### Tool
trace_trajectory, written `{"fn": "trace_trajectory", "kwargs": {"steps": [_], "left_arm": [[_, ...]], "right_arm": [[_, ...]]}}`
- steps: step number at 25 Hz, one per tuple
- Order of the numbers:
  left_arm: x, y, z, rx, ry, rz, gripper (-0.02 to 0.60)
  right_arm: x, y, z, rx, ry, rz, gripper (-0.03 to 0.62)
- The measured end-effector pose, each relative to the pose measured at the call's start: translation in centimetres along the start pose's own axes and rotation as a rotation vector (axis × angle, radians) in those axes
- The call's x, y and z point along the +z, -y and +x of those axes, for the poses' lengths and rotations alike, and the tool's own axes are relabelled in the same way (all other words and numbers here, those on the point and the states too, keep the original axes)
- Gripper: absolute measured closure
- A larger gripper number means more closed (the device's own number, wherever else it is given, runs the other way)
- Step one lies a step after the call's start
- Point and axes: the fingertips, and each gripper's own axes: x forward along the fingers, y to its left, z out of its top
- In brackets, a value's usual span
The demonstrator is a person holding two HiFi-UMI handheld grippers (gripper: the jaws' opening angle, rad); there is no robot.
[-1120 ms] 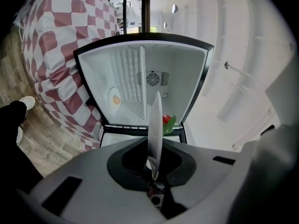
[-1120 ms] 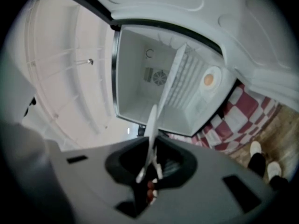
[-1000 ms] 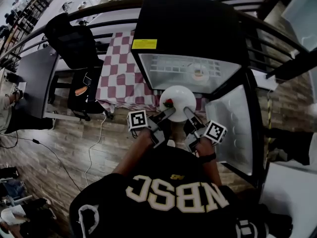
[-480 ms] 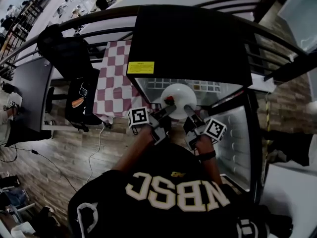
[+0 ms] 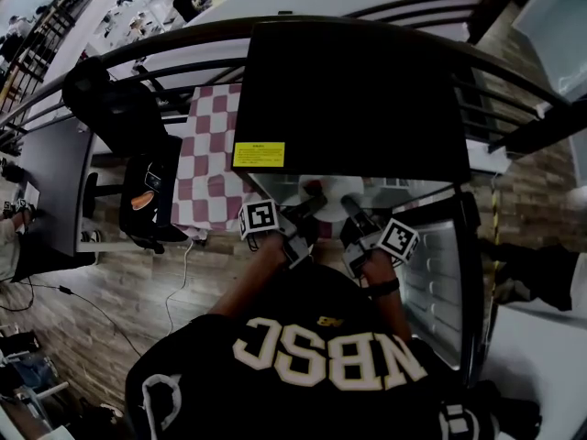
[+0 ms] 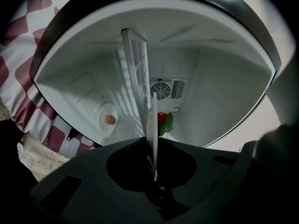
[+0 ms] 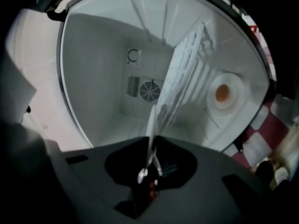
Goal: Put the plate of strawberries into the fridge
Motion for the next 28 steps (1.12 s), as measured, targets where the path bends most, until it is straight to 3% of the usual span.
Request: {"fn": "trace_trajectory", "kwargs": {"steps": [11,28], "left_arm": [[1.1,-0.8,1.1,0.002,0.042,-0.030,0.546],[2.5,-1.3,2.0,0.003,0.102,0.010,0.546]], "right_arm": [[1.1,1.1,0.7,-0.038,0.029,0.038,0.549],[2.1,1.3,1.8,-0.012,0.045,0.037,0.549]]}}
